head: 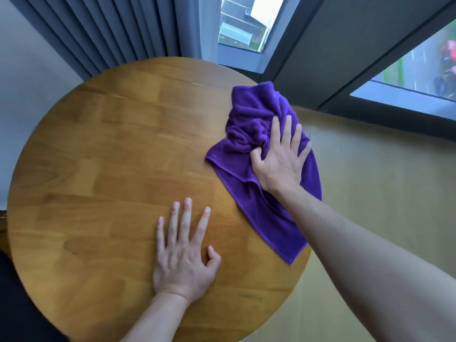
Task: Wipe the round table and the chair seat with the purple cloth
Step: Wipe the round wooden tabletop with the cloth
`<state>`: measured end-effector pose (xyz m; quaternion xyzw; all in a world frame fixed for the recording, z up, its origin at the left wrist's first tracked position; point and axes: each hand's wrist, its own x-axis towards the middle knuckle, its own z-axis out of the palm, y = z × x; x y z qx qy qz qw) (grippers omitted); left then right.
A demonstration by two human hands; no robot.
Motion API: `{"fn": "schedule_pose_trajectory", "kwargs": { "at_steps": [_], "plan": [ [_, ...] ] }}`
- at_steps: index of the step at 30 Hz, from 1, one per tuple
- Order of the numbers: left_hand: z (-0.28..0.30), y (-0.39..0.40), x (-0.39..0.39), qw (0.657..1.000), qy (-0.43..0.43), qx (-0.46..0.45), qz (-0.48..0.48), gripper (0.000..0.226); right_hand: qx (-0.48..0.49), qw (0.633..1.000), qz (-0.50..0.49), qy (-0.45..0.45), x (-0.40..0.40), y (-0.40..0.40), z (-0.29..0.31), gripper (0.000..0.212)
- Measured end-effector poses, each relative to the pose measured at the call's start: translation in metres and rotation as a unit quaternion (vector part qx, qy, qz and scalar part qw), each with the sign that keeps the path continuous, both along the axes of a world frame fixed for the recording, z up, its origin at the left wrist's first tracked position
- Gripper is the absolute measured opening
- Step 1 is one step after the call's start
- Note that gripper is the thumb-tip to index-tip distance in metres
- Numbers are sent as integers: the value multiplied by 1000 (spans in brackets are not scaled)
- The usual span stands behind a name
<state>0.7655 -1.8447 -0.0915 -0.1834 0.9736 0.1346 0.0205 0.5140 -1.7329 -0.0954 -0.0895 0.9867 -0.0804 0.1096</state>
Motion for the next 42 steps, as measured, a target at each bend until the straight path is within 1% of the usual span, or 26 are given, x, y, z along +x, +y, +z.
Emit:
{"fn": "schedule_pose_trajectory", "kwargs": {
  "at_steps": [2,4,7,10,13,16,19,21,23,27,30,33,38,40,42],
  "plan": [
    [1,0,0,1000,-6,-1,-2,83,-9,1000,-11,7,3,-1,1,82],
    [2,1,1,1000,-8,-2,-5,84,-23,999,-16,19,26,3,1,79],
    [1,1,0,1000,-11,-2,-6,86,-22,999,10,25,74,14,-2,79],
    [2,0,0,1000,-18,2,-3,86,-5,999,35,16,89,21,-3,82],
    [11,2,-3,999,-44,14,2,85,-6,999,34,1,83,19,1,82],
    [19,3,-19,997,-50,40,43,84,3,999,40,-16,85,18,3,82],
    [18,-2,-38,994,-42,57,85,81,29,996,78,-28,75,23,2,84],
    [13,-5,-41,994,-36,45,92,81,38,993,113,-24,57,25,0,86],
    [8,-3,-41,994,-25,39,96,86,45,991,125,-17,28,20,-1,86],
    [5,-4,-40,994,-28,37,100,91,35,993,113,2,-35,-15,-2,82],
    [6,-5,-40,994,-32,37,100,91,13,996,91,3,-65,-43,0,81],
    [6,-3,-39,994,-31,32,98,90,9,996,87,-2,-61,-48,3,80],
    [5,-3,-38,994,-19,33,99,90,-2,983,181,0,-10,-12,6,86],
    [4,-4,-37,994,-18,33,101,91,6,982,189,-1,-2,-7,4,88],
    [4,-5,-39,994,-20,36,101,90,13,983,186,-4,-11,-15,3,89]
  ]
}}
